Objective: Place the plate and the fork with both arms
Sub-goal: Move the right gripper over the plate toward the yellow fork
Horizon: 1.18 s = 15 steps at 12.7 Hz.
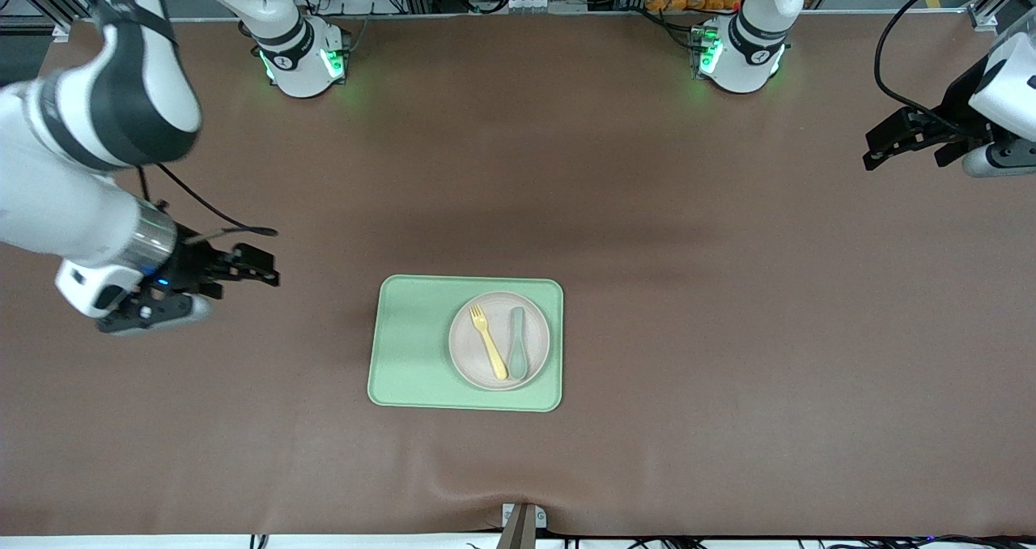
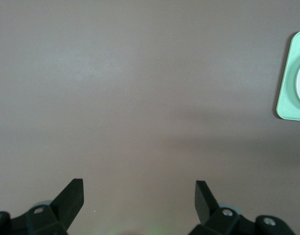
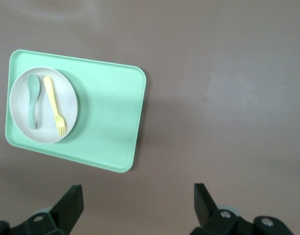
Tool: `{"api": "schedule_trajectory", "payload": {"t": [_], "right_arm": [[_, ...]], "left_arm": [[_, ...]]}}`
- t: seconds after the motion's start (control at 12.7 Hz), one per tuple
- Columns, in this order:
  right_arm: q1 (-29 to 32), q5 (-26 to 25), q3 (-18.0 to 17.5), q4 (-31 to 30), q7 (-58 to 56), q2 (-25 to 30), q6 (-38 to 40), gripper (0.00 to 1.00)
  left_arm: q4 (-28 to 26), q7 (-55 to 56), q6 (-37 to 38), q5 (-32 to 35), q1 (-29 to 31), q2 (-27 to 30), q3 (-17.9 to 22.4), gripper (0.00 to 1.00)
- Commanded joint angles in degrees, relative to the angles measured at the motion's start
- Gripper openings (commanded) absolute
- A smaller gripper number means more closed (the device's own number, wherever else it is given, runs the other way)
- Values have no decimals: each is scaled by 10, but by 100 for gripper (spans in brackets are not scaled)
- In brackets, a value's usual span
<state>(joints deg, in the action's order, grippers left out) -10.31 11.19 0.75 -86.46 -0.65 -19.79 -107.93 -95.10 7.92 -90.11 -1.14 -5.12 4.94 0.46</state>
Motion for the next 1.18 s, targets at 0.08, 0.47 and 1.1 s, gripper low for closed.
{"api": "schedule_trajectory", "payload": {"t": [0.08, 0.47, 1.1], "right_arm": [[-48, 4, 4, 82, 115, -103, -27, 100], [-117, -27, 6, 123, 208, -211, -144, 100], [-223, -119, 7, 243, 246, -351, -205, 79]], "left_arm": [[17, -4, 11, 15, -7, -5, 2, 100], [18, -4, 15, 16, -3, -9, 1, 100], [12, -6, 20, 10, -4, -16, -2, 100]]}}
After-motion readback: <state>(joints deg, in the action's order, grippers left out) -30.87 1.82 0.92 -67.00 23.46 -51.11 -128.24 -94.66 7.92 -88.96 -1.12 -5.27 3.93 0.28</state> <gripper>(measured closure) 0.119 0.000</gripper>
